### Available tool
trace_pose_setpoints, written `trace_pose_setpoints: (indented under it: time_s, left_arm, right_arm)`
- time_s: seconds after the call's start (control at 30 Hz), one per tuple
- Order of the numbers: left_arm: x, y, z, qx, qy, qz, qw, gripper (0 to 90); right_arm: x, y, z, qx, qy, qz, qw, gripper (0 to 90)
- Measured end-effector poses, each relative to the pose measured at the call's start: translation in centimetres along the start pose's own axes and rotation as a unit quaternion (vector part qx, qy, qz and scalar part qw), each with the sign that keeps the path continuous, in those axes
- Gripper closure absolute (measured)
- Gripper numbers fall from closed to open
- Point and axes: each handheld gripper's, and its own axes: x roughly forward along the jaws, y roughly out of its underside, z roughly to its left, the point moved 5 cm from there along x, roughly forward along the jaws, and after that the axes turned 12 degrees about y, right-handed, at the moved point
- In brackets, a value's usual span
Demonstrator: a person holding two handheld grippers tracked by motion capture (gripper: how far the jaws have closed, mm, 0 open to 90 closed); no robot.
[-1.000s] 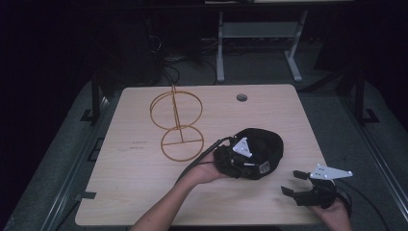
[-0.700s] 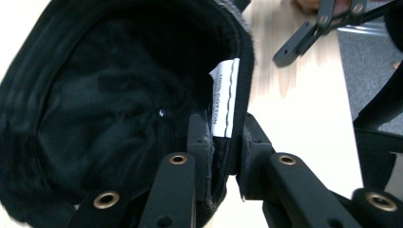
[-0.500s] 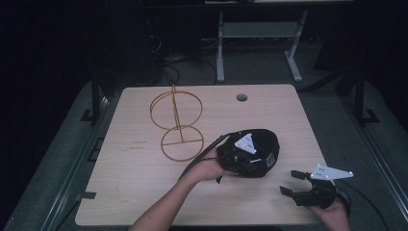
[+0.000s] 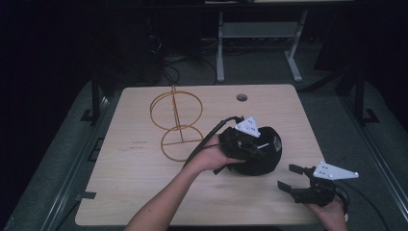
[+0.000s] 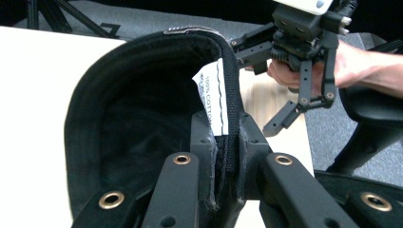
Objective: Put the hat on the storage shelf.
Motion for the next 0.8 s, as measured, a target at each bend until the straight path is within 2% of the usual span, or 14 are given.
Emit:
trace_pose_setpoints:
  time_s: [0.07, 0.1, 0.17, 0.3, 0.4, 0.47, 0.5, 0.57, 0.6, 0.63, 0.8]
  left_arm:
    - [-0.1, -0.3, 0.0, 0.001, 0.0, -0.003, 1.0, 80.6]
    - [-0.2, -0.7, -0.1, 0.002, 0.001, -0.008, 1.0, 80.6]
    - [-0.2, -1.2, -0.3, 0.002, 0.007, -0.014, 0.9999, 80.6]
    - [0.0, -2.1, -0.6, 0.011, 0.012, -0.012, 0.9998, 80.6]
    - [0.2, -2.7, -1.0, 0.015, 0.02, -0.018, 0.9995, 80.6]
    - [0.4, -2.9, -1.2, 0.02, 0.026, -0.017, 0.9993, 80.7]
    - [0.5, -3.0, -1.4, 0.021, 0.032, -0.017, 0.9991, 80.7]
    - [0.7, -3.3, -1.7, 0.023, 0.043, -0.018, 0.9986, 80.9]
    - [0.7, -3.3, -1.7, 0.023, 0.043, -0.018, 0.9986, 81.0]
    - [0.8, -3.5, -1.9, 0.027, 0.048, -0.018, 0.9983, 81.0]
    - [0.6, -3.7, -2.0, 0.03, 0.044, -0.018, 0.9984, 81.0]
  right_arm:
    - [-0.1, -0.2, 0.1, 0.0, -0.001, -0.005, 1.0, 17.3]
    - [-0.3, -0.8, 0.3, 0.004, -0.005, -0.023, 0.9997, 17.2]
    - [-0.4, -1.2, 0.5, 0.007, -0.008, -0.036, 0.9993, 17.0]
    - [-0.5, -1.8, 0.7, 0.011, -0.011, -0.056, 0.9983, 17.1]
    - [-0.6, -2.1, 0.8, 0.012, -0.009, -0.063, 0.9979, 17.6]
    - [-0.6, -2.2, 0.8, 0.012, -0.01, -0.067, 0.9976, 21.3]
    - [-0.7, -2.1, 0.8, 0.008, -0.009, -0.069, 0.9975, 24.8]
    - [-0.9, -2.1, 0.9, 0.003, -0.014, -0.077, 0.9969, 37.8]
    - [-0.9, -2.1, 0.9, 0.003, -0.014, -0.077, 0.9969, 37.8]
    - [-1.1, -2.0, 0.9, -0.005, -0.014, -0.084, 0.9964, 52.1]
    - [-1.3, -2.2, 1.2, -0.016, -0.024, -0.095, 0.9951, 81.4]
